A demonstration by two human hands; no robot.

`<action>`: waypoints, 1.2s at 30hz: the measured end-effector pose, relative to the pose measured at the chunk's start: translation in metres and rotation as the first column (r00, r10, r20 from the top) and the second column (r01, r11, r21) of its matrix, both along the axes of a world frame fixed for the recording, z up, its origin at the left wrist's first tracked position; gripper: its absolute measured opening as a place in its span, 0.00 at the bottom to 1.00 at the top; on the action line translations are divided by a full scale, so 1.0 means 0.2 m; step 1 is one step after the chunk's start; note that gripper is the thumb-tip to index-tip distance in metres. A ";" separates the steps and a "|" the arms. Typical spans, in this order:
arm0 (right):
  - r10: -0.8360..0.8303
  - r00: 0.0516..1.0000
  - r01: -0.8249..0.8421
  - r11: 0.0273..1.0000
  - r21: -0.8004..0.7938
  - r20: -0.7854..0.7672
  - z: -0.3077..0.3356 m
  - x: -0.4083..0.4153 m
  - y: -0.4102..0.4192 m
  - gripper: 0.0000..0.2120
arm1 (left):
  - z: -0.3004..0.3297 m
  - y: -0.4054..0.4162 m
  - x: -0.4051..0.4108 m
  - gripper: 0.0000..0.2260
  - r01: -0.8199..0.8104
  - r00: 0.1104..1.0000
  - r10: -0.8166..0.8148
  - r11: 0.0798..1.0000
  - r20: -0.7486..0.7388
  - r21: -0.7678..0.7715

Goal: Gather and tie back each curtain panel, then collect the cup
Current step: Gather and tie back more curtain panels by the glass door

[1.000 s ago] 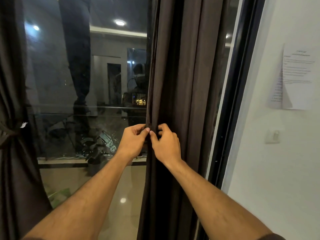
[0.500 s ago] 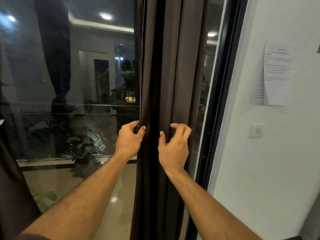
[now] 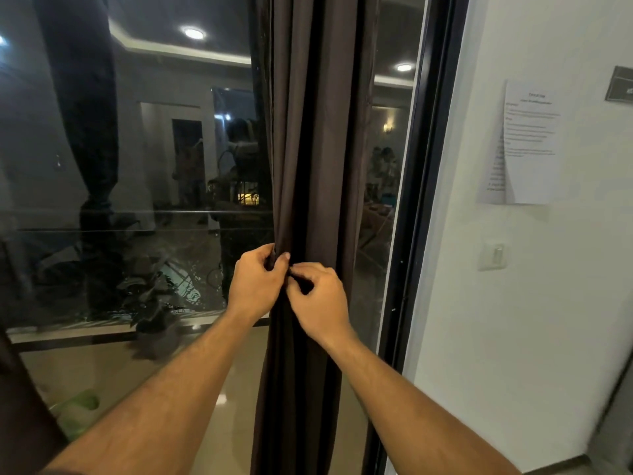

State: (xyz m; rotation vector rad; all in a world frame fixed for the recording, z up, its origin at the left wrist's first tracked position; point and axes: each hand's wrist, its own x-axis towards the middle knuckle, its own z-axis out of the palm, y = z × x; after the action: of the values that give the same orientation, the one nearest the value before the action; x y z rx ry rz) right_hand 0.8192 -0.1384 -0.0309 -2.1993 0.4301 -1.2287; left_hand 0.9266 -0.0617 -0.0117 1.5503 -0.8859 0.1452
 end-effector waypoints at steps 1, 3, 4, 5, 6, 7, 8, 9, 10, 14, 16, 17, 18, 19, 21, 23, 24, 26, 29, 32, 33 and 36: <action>-0.121 0.986 0.127 0.991 -0.042 0.116 -0.01 -0.02 0.00 0.13 | 0.00 0.00 0.01 0.06 -0.020 1.000 0.020 1.000 -0.006 0.013; -0.311 0.910 0.322 0.947 0.007 0.275 -0.02 -0.04 -0.01 0.19 | -0.01 0.01 0.01 0.06 -0.027 0.999 0.027 0.999 -0.021 0.020; -0.337 0.902 0.328 0.941 0.079 0.270 -0.02 -0.03 -0.02 0.23 | -0.01 0.02 0.00 0.06 -0.027 0.999 0.028 0.999 -0.022 0.019; -0.310 0.923 0.276 0.946 0.168 0.227 0.00 -0.02 -0.03 0.25 | -0.01 0.02 0.00 0.06 -0.028 0.999 0.029 0.999 -0.019 0.018; -0.244 0.954 0.197 0.948 0.248 0.174 0.01 0.00 -0.03 0.24 | -0.01 0.02 0.00 0.06 -0.030 0.999 0.030 0.999 -0.014 0.018; -0.164 0.977 0.118 0.947 0.300 0.133 0.03 0.01 -0.03 0.21 | -0.01 0.03 0.00 0.06 -0.033 0.999 0.033 0.999 -0.007 0.023; -0.098 0.989 0.058 0.944 0.325 0.108 0.05 0.03 -0.03 0.18 | -0.01 0.03 0.00 0.06 -0.035 0.999 0.035 0.999 -0.002 0.030; -0.055 0.994 0.022 0.945 0.327 0.092 0.06 0.05 -0.02 0.15 | -0.01 0.03 0.00 0.06 -0.036 0.999 0.036 0.999 0.000 0.038; -0.031 0.997 0.006 0.953 0.304 0.077 0.07 0.06 0.00 0.13 | 0.00 0.02 0.00 0.06 -0.032 0.999 0.032 0.999 -0.001 0.039; 0.088 0.995 -0.095 0.979 0.179 0.047 0.07 0.10 0.07 0.11 | 0.01 0.03 -0.03 0.14 0.025 1.000 -0.025 1.000 -0.006 -0.008; 0.190 0.981 -0.196 0.954 0.229 0.048 0.08 0.09 0.06 0.11 | 0.02 0.03 -0.01 0.12 0.004 1.000 -0.004 1.000 -0.014 -0.009; 0.223 0.974 -0.226 0.947 0.227 0.042 0.08 0.08 0.05 0.11 | 0.02 0.02 0.00 0.08 -0.020 1.000 0.020 1.000 -0.013 0.004; 0.214 0.976 -0.217 0.956 0.196 0.040 0.08 0.06 0.04 0.10 | 0.03 0.03 0.02 0.05 -0.047 0.999 0.048 0.999 -0.003 0.026; 0.155 0.986 -0.164 0.975 0.148 0.065 0.08 0.05 0.04 0.10 | 0.04 0.03 0.03 0.06 -0.064 0.998 0.064 0.997 0.008 0.048; -0.069 0.977 0.055 0.996 0.076 0.202 0.10 0.04 0.02 0.14 | 0.06 0.04 0.03 0.15 -0.055 0.998 0.054 0.996 0.019 0.064; -0.247 0.919 0.201 0.964 0.176 0.306 0.15 0.05 -0.03 0.25 | 0.06 0.05 0.03 0.19 -0.029 0.999 0.026 0.996 0.039 0.081; -0.262 0.925 0.186 0.944 0.273 0.276 0.18 0.06 -0.06 0.32 | 0.06 0.05 0.02 0.18 -0.020 0.999 0.016 0.996 0.047 0.087; -0.128 0.972 0.027 0.896 0.444 0.198 0.23 0.08 -0.12 0.42 | 0.06 0.05 0.01 0.16 -0.005 0.999 0.001 0.996 0.046 0.086; -0.009 0.984 -0.081 0.866 0.493 0.177 0.27 0.11 -0.18 0.49 | 0.07 0.04 0.00 0.15 -0.009 0.999 0.006 0.997 0.046 0.071; -0.358 0.932 0.299 0.854 0.427 0.064 0.34 0.13 -0.23 0.53 | 0.07 0.05 0.00 0.13 -0.028 0.997 0.022 0.996 0.075 0.080; -0.428 0.903 0.374 0.825 0.425 0.037 0.36 0.14 -0.24 0.54 | 0.07 0.05 0.00 0.13 -0.033 0.996 0.026 0.996 0.080 0.082; -0.374 0.927 0.310 0.808 0.501 0.029 0.40 0.15 -0.31 0.50 | 0.07 0.04 0.00 0.14 -0.049 0.997 0.044 0.996 0.071 0.073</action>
State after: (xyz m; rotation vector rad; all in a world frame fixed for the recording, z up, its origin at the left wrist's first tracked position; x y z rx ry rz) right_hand 0.8488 -0.2003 0.0495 -1.6390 1.0055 -1.2598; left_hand 0.9267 -0.0530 0.0022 1.6450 -0.9188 0.2022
